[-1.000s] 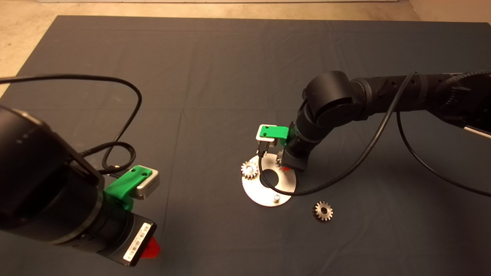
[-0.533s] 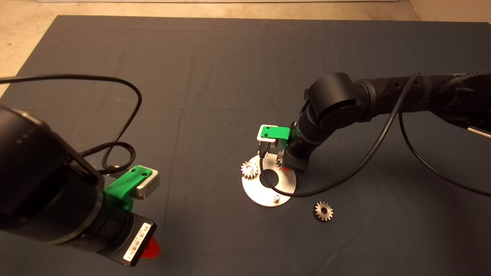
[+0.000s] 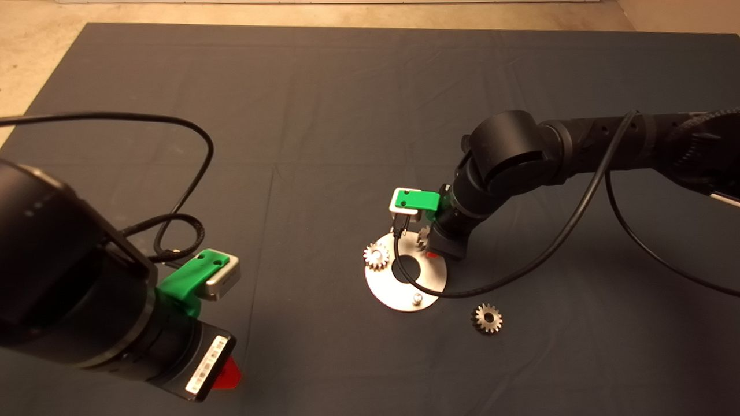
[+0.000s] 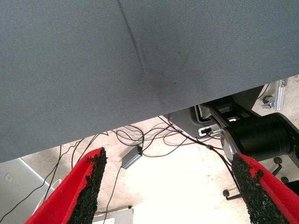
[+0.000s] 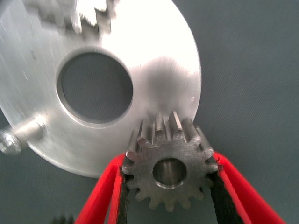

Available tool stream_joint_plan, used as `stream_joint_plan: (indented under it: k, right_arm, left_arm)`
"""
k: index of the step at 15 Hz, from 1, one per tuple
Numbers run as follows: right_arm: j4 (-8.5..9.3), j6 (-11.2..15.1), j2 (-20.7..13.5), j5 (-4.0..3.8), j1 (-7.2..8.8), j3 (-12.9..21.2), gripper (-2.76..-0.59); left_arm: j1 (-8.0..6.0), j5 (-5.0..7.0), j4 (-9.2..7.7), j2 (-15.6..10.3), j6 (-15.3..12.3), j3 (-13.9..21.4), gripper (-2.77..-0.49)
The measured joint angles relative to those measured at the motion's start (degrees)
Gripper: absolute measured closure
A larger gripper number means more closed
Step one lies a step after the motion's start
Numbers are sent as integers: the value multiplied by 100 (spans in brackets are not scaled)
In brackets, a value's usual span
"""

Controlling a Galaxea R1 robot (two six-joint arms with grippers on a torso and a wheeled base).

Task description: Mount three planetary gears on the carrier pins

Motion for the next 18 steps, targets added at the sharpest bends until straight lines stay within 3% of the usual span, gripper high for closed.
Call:
stream_joint_plan:
  k: [2, 18]
  right_arm:
    - [97, 0, -44, -37, -97, 2, -102]
    - [185, 2, -118, -44, -75, 6, -108]
  left_arm:
    - [0, 0, -2, -2, 0, 0, -188]
    - [0, 0, -2, 0, 0, 0, -188]
